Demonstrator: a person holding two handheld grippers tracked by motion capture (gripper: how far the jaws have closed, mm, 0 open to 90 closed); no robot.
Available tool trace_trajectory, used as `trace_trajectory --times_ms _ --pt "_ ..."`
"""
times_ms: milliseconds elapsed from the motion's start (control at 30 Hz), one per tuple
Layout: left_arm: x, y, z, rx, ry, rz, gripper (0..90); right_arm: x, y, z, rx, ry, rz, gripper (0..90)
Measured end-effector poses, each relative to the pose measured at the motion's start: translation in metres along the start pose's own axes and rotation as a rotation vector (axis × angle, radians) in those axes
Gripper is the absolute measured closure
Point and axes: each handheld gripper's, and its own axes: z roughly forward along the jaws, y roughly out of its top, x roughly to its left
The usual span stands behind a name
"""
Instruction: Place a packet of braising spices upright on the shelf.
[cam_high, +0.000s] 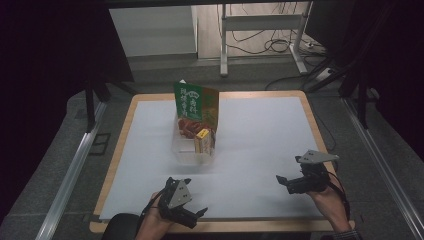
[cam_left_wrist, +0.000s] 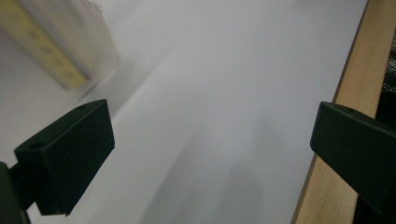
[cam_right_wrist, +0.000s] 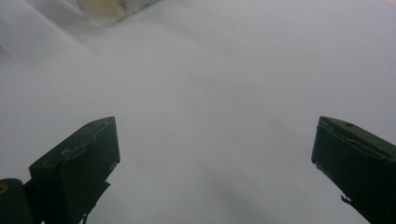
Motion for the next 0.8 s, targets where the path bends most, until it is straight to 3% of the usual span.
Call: trace_trajectory --times_ms 500,800 --pt "0.000 0.000 0.001 0.007 0.000 -0.003 0.0 -0.007 -0.017 -0.011 -0.004 -0.043 0.017 1.0" --pt "0.000 0.000 0.002 0.016 -0.007 -0.001 0.0 -0.013 -0.032 -0.019 0.000 -0.067 0.053 1.0"
